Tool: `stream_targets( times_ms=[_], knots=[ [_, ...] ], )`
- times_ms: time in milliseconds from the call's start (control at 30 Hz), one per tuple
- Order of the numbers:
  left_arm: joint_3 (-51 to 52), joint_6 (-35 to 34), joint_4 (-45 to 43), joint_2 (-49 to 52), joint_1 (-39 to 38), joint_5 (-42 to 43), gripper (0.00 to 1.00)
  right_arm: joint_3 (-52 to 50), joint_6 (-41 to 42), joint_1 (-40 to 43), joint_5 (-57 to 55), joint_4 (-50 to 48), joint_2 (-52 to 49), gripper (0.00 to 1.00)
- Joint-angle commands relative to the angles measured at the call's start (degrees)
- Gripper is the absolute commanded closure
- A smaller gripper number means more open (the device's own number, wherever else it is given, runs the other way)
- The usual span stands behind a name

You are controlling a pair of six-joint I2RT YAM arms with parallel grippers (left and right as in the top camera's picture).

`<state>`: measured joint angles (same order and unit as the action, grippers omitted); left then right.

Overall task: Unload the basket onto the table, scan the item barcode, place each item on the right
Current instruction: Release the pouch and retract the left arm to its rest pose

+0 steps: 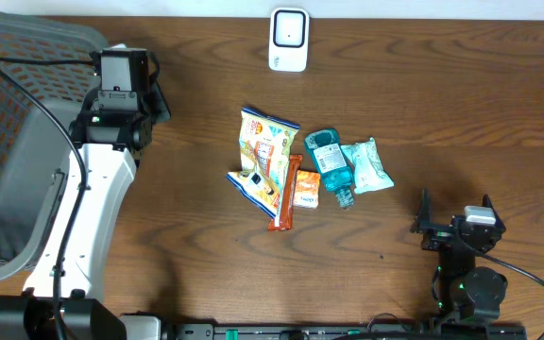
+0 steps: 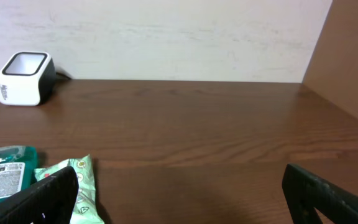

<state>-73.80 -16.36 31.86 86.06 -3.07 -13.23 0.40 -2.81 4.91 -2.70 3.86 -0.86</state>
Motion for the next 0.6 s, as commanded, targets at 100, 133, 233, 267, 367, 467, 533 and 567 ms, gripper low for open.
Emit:
stream_targets(
  times_ms=[100, 133, 233, 267, 367, 467, 533, 567],
  knots=[
    [0.1, 1.1, 0.1, -2.1, -1.8, 2.1, 0.14, -0.1, -0.7, -0.5, 0.1, 0.2, 0.2, 0.01],
    [-0.1, 1.2, -0.3, -3.0, -2.1, 2.1, 0.10, -0.1, -0.7, -0.5, 0.1, 0.2, 0.2, 0.01],
    [-1.2, 1.4, -3.4, -7.4, -3.1, 2.1, 0.02, -0.1, -0.7, -0.5, 0.1, 0.2, 0.2, 0.01],
    [-1.4, 1.4, -5.2, -9.2, -3.3, 2.1, 0.02, -0.1, -0.7, -0.5, 0.1, 0.2, 0.2, 0.01],
    [-1.5, 2.7, -13.2, -15.4, -3.6, 2.1, 0.02, -0.1, -0.7, -0.5, 0.1, 0.2, 0.2, 0.01],
    [-1.5, 5.1, -21.4, -20.5, -3.6, 2.1, 0.02, -0.1, -0.7, -0.5, 0.1, 0.2, 0.2, 0.01],
    [-1.5, 7.6, -25.6, -23.0, -3.6, 2.1, 0.02, -0.1, -0.7, -0.5, 0.1, 0.2, 0.2, 0.01],
    [-1.5, 9.6, -26.8, -23.8, -3.6, 2.1, 0.02, -0.1, -0.7, -0.5, 0.1, 0.2, 0.2, 0.01]
  ],
)
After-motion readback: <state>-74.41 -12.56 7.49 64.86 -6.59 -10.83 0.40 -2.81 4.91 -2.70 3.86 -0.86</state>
